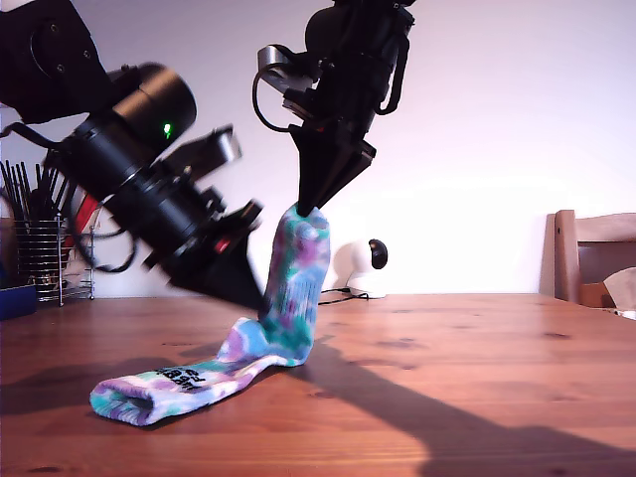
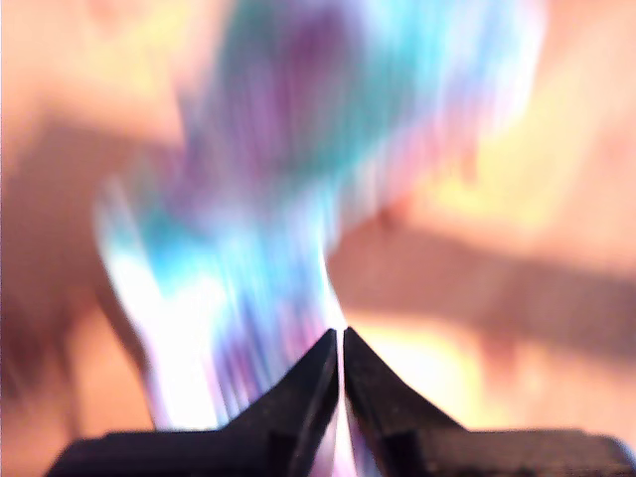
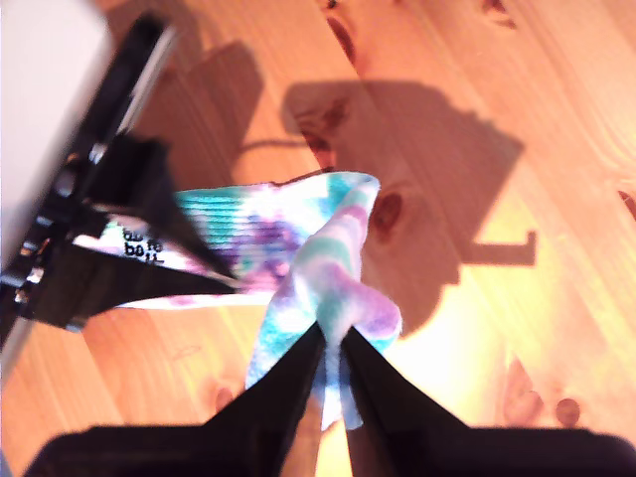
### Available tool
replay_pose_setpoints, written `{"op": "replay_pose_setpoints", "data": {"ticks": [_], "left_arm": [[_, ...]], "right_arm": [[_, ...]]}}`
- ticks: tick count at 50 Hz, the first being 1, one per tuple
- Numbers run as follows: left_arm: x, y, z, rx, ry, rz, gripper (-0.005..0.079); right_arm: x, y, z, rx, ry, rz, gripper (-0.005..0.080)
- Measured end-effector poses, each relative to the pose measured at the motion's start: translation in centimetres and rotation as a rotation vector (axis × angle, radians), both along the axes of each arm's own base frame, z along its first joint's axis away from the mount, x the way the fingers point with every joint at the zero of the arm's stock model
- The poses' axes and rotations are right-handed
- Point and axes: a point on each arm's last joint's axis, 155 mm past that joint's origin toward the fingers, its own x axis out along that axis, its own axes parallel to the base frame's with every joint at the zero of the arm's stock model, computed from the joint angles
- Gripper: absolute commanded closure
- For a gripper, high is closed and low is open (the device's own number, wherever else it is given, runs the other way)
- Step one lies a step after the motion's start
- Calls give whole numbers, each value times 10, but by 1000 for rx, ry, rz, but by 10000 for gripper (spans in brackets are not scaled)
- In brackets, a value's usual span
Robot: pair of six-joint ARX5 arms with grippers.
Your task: Fold the socks in front of you. After folding them, place them to the left side.
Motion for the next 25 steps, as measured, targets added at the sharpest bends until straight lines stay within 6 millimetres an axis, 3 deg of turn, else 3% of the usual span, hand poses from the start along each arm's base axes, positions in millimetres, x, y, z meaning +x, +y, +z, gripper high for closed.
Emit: {"op": "replay_pose_setpoints", "data": {"ticks": [6,25], "left_arm": [[-9,5,-7,28,45,2,762],[-3,21,-16,111,31,51,762]], "right_arm": [[0,0,0,0,0,1,765],[0,0,0,0,0,1,765]]}}
